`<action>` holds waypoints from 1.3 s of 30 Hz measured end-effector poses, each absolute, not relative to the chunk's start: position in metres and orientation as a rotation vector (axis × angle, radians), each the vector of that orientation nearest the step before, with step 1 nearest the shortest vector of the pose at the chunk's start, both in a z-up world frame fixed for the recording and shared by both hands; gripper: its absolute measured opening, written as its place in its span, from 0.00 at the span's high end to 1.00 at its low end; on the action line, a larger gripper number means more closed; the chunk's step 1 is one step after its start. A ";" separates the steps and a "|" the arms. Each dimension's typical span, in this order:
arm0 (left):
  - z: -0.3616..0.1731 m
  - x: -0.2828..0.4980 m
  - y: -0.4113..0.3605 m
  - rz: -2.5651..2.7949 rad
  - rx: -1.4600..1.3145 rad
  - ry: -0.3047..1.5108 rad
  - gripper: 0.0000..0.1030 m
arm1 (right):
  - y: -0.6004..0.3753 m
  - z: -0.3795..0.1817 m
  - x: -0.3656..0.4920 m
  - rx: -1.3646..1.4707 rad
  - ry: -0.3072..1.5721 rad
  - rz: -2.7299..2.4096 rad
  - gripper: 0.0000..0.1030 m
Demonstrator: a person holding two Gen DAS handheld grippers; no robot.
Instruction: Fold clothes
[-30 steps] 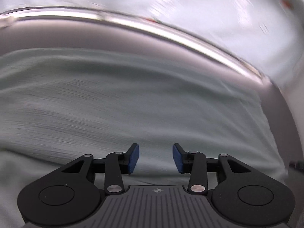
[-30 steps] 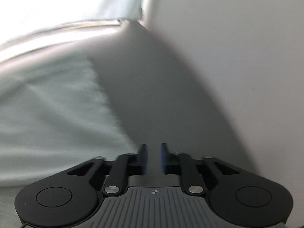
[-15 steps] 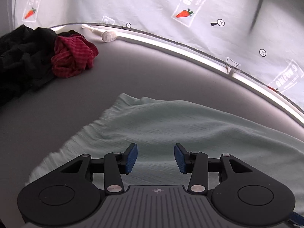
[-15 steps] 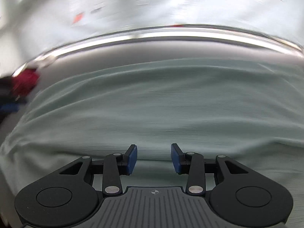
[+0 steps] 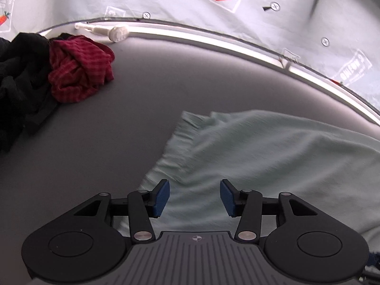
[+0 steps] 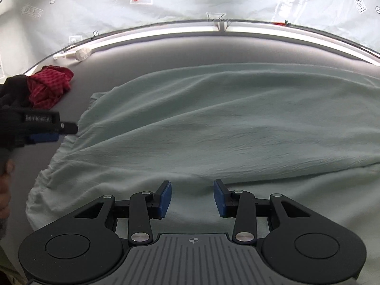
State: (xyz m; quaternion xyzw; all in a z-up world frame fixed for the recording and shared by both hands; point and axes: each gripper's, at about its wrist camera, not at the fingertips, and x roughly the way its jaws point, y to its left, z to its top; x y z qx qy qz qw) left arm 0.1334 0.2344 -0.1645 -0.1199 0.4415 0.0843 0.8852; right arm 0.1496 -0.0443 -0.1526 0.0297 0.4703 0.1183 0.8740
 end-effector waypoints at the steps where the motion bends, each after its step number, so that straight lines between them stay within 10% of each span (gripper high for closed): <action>1: -0.165 0.135 0.237 0.176 -0.253 0.920 0.49 | -0.041 -0.157 0.151 0.063 0.991 0.249 0.50; 15: -0.191 0.236 0.284 0.032 -0.253 0.945 0.46 | -0.023 -0.174 0.159 0.130 1.016 0.126 0.49; 39: -0.204 0.257 0.270 0.087 -0.095 0.984 0.88 | 0.011 -0.187 0.176 0.190 1.055 -0.036 0.46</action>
